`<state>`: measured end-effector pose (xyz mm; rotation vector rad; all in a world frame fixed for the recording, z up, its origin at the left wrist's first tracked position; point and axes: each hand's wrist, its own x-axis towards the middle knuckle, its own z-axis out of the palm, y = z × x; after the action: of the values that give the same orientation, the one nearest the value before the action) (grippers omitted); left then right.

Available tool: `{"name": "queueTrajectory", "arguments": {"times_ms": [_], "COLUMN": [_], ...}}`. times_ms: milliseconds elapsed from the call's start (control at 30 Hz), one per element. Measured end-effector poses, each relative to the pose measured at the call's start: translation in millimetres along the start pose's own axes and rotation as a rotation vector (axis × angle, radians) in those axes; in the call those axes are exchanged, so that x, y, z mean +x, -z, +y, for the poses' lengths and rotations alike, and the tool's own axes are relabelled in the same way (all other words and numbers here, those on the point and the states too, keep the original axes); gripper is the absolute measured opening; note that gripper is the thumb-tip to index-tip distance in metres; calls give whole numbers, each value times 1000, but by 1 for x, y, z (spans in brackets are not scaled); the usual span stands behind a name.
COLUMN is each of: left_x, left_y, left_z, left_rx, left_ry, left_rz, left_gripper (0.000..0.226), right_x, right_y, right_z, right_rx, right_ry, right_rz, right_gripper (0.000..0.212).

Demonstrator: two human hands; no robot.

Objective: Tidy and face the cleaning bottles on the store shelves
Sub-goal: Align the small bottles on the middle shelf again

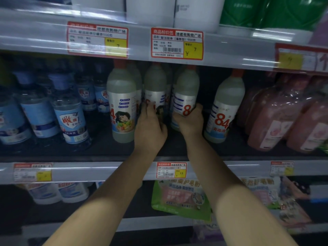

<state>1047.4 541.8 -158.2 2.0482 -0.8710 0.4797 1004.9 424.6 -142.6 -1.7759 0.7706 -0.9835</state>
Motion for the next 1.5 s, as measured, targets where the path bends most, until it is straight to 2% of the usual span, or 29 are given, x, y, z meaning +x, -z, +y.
{"name": "queueTrajectory", "arguments": {"times_ms": [167, 367, 600, 767, 867, 967, 1067, 1133, 1200, 1300, 1500], "left_x": [0, 0, 0, 0, 1, 2, 2, 1, 1, 1, -1], "left_y": [-1, -1, 0, -1, -2, -4, -6, -4, -2, 1, 2], "left_z": [2, 1, 4, 2, 1, 0, 0, 1, 2, 3, 2], "left_rx": [13, 28, 35, 24, 21, 19, -41, -58, -82, -103, -145], "left_ry": [84, 83, 94, 102, 111, 113, 106, 110, 126, 134, 76], "left_rz": [-100, -109, -126, -124, -128, -155, -155, -161, -162, -145, -78], "left_gripper": [80, 82, 82, 83, 85, 87, 87, 86, 84, 76, 58], "right_x": [2, 4, 7, 5, -2, -17, -29, -33, -31, -29, -25], "right_y": [-3, -10, -12, -14, -7, -2, -11, -17, -20, -22, -22], "right_z": [3, 1, 5, 3, -6, -19, -24, -22, -18, -15, -10], "right_rx": [-46, -185, -81, -134, -258, -309, -392, -397, -390, -384, -383], "right_ry": [24, 21, 11, 45, 170, 466, 731, 803, 804, 788, 752], "right_rz": [7, 52, -38, -25, 124, 256, 174, 58, -31, -90, -98], "right_gripper": [67, 84, 73, 79, 75, 51, 33, 36, 41, 33, 35]}}
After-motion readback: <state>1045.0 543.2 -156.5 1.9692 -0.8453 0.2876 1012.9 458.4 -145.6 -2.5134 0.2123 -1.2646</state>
